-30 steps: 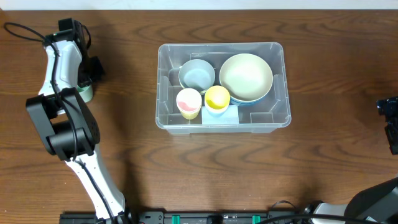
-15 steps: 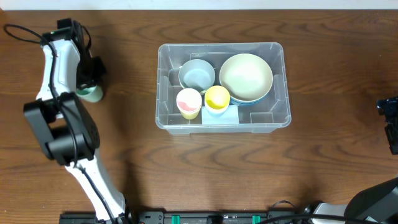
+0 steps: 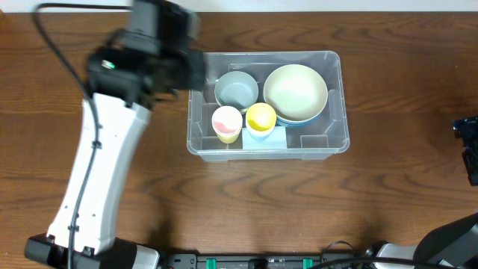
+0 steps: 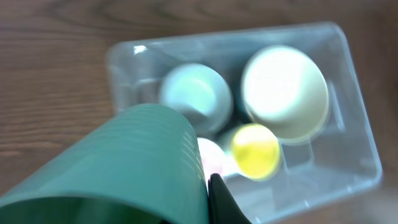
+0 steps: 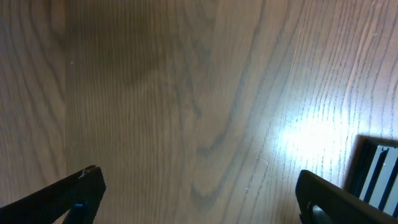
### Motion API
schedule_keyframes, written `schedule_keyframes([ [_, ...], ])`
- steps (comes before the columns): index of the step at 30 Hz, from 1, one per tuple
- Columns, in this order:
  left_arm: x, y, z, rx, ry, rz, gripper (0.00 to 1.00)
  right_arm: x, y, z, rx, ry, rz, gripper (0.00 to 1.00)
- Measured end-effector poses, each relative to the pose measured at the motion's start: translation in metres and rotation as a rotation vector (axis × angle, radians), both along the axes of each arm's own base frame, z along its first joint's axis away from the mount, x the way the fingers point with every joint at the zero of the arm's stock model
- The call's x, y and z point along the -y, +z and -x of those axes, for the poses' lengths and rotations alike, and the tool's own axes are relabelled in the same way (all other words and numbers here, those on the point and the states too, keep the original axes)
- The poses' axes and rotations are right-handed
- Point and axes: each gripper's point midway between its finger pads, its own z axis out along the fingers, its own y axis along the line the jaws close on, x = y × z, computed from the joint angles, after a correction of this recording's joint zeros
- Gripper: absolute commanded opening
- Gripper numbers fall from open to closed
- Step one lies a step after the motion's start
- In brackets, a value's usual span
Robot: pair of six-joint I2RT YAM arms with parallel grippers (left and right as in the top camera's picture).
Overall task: Pack container
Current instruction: 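Lift the mint cup and carry it right over the bin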
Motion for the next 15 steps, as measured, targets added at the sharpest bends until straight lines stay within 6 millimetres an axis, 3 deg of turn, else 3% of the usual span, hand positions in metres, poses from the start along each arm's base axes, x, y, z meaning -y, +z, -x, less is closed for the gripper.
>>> schedule_keyframes([
  [6,0.047,-0.033,0.021,-0.067,-0.122,-0.130,0.06,0.000,0.000,0.000,0.000,0.000,0.000,0.99],
  [9,0.055,-0.055,0.023,-0.123,-0.145,-0.184,0.06,0.000,0.000,0.000,0.000,0.000,0.000,0.99],
  [15,0.052,-0.087,0.032,-0.239,-0.157,-0.269,0.06,0.000,0.000,0.000,0.000,0.000,0.000,0.99],
])
